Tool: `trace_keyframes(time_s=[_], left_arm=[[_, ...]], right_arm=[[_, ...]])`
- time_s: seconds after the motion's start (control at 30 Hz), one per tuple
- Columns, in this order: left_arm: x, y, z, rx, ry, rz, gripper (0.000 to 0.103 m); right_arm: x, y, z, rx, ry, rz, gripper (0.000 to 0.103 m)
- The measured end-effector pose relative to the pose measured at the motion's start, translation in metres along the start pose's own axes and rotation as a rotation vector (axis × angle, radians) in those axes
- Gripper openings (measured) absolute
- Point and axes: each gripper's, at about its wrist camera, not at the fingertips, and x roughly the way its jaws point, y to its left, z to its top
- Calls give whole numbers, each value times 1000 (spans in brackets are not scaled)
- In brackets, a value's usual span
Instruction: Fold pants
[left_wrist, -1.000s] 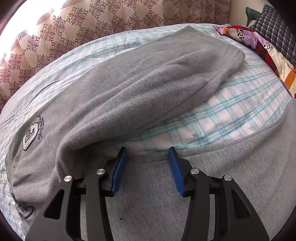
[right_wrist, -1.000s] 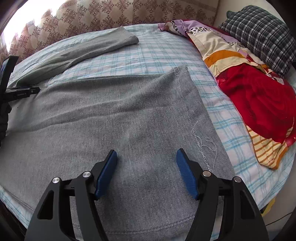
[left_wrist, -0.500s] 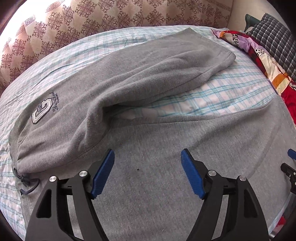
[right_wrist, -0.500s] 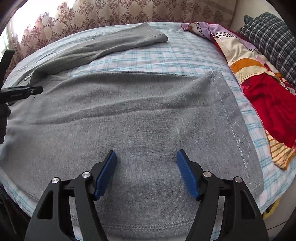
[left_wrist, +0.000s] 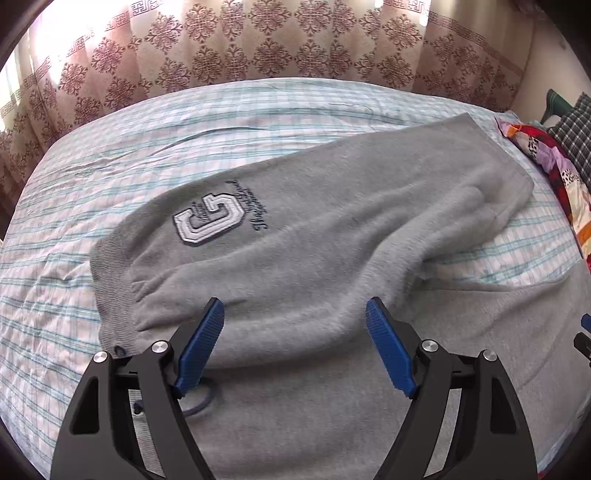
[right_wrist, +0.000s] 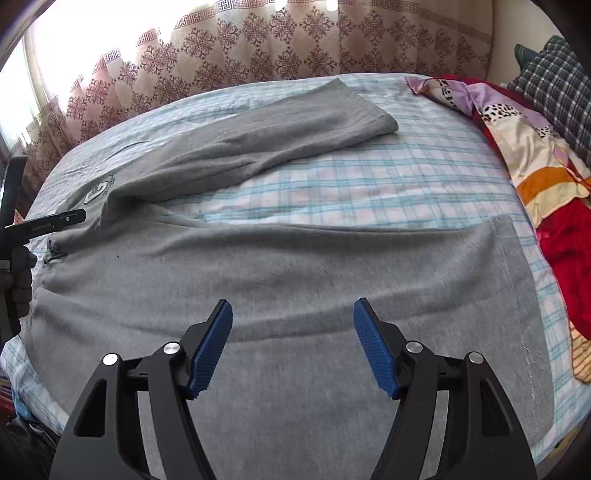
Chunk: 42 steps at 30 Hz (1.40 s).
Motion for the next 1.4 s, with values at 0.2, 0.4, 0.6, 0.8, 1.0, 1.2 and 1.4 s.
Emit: trace_keyframes(time_s=[0.2,0.4,0.6,0.8,1.0,1.2,1.4], left_arm=[[5,62,13,-84,-11,54,80],[18,129,26,-188,-21,99,80],[49,180,38,-274,11,97,80],[80,198,43,-258,54,-12,80],[88,195,48,-200,40,-143,64],[87,164,47,-67,58,-131,33],[48,146,47,-37,-21,-139,21]], right_arm=[[19,54,24,-36,-3,96,68],[38,97,31,-72,30,160,68],[54,117,35,-78,68,178,68],[63,125,40,-88,87,172,68],[71,131,46,-87,102,174,68],[78,140,50,-100,106,186,68],[78,129,62,-88,80,162,68]])
